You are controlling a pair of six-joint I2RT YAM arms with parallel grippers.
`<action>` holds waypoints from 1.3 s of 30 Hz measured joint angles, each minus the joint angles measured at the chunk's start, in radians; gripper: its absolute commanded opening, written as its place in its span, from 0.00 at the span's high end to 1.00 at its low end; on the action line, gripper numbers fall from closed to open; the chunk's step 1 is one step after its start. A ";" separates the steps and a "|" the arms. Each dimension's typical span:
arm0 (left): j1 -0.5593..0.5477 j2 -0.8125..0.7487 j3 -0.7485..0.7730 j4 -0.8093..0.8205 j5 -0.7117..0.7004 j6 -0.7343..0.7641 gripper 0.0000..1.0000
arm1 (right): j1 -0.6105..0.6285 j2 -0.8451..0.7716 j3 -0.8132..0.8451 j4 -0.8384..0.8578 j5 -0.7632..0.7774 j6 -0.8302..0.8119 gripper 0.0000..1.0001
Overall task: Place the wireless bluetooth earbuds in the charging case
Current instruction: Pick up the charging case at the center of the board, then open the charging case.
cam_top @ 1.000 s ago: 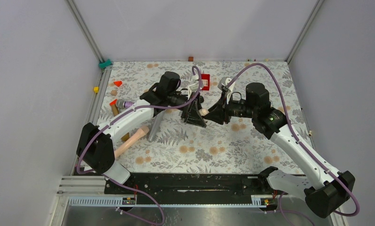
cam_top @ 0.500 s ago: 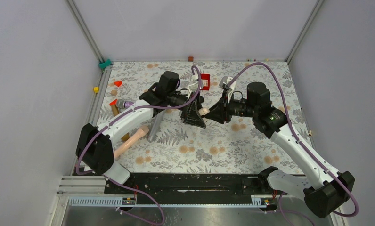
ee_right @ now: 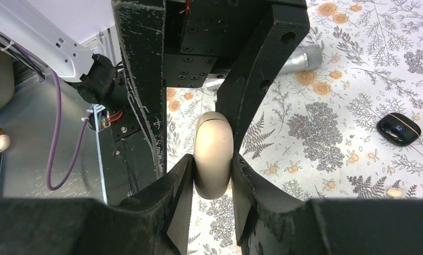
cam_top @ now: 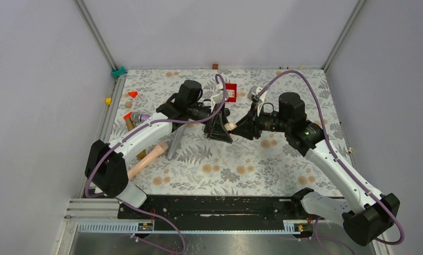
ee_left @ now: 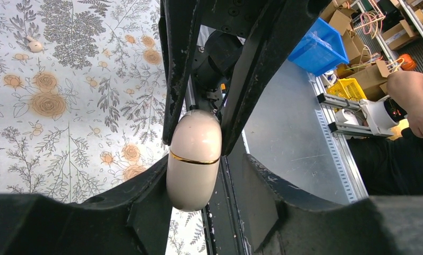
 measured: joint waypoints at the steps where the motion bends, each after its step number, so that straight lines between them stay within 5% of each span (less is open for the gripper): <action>1: 0.000 0.000 0.000 0.000 0.000 0.002 0.60 | 0.000 0.000 0.000 0.000 0.001 0.000 0.87; 5: 0.002 0.000 0.000 -0.002 -0.016 0.006 0.67 | 0.000 0.002 0.000 0.003 -0.002 0.008 0.87; 17: 0.002 0.000 0.000 -0.017 -0.033 0.009 0.69 | 0.000 0.010 0.000 0.004 -0.017 0.012 0.87; 21: 0.002 0.000 0.000 -0.020 -0.032 0.013 0.95 | 0.000 0.012 0.000 0.003 -0.019 0.013 0.86; 31: 0.002 0.000 0.000 -0.023 -0.033 0.011 1.00 | -0.002 0.014 0.002 0.000 -0.024 0.005 0.54; 39: -0.003 0.000 0.000 -0.014 -0.026 0.009 1.00 | -0.009 -0.011 0.002 -0.050 0.002 -0.031 0.49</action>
